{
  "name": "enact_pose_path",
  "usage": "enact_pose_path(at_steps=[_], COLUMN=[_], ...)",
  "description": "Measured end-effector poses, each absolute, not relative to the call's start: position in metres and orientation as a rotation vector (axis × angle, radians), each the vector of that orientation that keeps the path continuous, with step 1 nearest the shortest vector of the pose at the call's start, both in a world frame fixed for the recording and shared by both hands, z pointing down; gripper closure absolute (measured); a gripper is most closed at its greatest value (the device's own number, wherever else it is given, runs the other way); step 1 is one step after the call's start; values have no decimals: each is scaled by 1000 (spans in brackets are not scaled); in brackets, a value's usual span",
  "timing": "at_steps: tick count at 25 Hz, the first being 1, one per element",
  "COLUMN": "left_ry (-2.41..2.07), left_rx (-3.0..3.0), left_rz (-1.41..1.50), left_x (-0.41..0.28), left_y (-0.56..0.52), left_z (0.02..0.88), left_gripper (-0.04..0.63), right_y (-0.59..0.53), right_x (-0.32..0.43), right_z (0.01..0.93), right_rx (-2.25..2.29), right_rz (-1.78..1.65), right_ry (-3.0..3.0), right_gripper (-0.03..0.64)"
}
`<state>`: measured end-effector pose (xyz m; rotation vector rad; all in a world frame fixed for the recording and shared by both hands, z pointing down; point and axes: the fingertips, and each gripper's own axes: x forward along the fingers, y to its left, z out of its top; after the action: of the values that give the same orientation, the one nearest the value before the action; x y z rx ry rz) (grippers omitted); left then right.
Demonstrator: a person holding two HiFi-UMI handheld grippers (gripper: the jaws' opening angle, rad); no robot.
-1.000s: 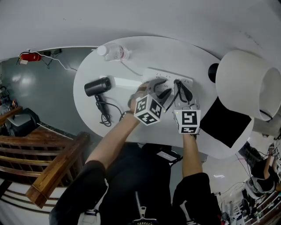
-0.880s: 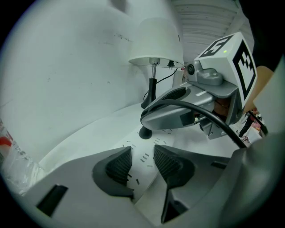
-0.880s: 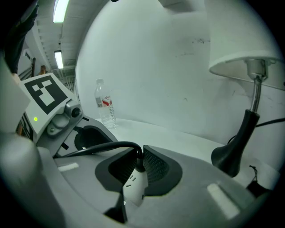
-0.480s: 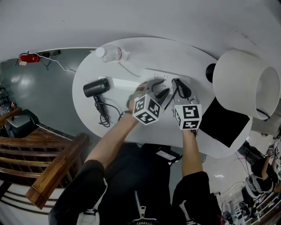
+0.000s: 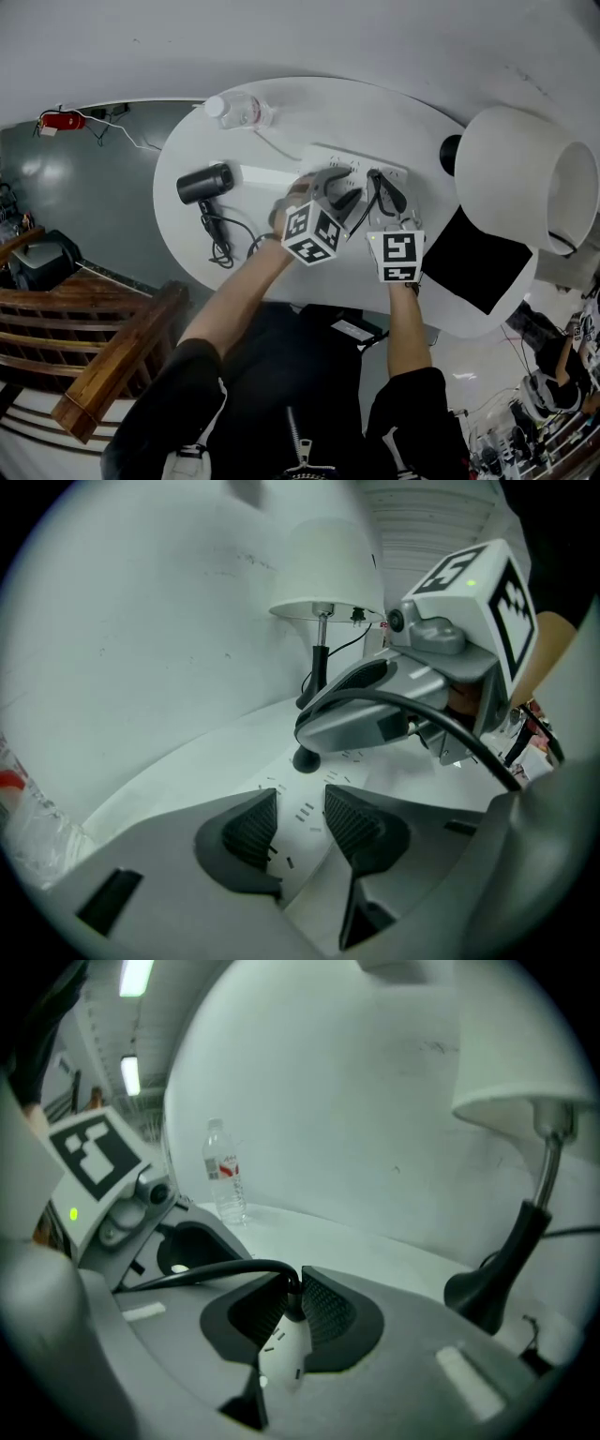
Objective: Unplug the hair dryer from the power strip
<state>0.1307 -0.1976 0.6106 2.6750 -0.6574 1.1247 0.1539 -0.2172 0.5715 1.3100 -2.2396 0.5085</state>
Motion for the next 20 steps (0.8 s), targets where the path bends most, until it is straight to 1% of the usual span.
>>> enact_pose_path(at_steps=[2, 4, 14, 20], left_ry=[-667, -684, -684, -656], left_rx=[2668, 2654, 2660, 2669], left_rz=[1122, 1116, 1116, 1127], left_x=[130, 129, 130, 132], left_y=[-200, -201, -201, -198], left_z=[610, 610, 610, 611], left_gripper=[428, 428, 428, 428], right_y=[-226, -231, -219, -218], right_x=[158, 159, 154, 159], right_z=[573, 573, 568, 571], right_rx=[1325, 1333, 1327, 1351], right_rz=[640, 702, 522, 603], right_ry=[-2257, -2255, -2228, -2235], right_gripper=[571, 571, 571, 571])
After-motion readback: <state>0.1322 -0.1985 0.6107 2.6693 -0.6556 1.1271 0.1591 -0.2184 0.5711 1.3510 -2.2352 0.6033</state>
